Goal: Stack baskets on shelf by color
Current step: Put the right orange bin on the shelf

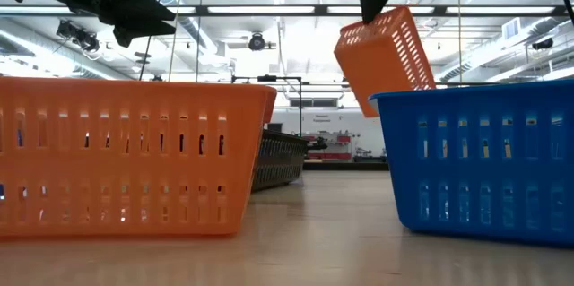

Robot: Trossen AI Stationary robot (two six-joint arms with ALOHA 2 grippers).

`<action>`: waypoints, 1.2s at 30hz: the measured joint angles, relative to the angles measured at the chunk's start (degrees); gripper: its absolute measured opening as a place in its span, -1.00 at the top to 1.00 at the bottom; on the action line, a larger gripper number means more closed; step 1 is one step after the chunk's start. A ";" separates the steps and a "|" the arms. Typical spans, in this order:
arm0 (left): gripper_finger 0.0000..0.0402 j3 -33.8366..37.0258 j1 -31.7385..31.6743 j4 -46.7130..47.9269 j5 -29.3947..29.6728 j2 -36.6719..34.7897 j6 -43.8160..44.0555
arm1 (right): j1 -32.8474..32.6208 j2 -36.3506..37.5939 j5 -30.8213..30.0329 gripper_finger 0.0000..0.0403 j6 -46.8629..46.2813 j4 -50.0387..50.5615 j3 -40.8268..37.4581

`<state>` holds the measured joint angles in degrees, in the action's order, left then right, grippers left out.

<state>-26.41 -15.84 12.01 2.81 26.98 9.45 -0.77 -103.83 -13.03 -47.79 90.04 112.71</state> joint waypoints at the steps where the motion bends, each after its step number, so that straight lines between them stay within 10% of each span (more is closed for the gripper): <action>1: 0.08 0.00 0.00 0.08 0.00 0.00 0.00 | 0.45 0.00 -0.21 0.94 0.50 -0.09 -0.12; 16: 0.08 0.00 0.00 0.53 -0.09 -0.02 0.02 | 4.43 0.96 0.82 0.94 7.18 -0.08 -0.53; 36: 0.08 0.00 0.02 1.44 -0.11 0.00 0.48 | -15.18 0.87 18.84 0.93 8.09 -0.18 -14.01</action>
<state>-26.41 -15.81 13.44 2.70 26.98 9.94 -15.94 -102.96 5.81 -39.70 89.86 98.70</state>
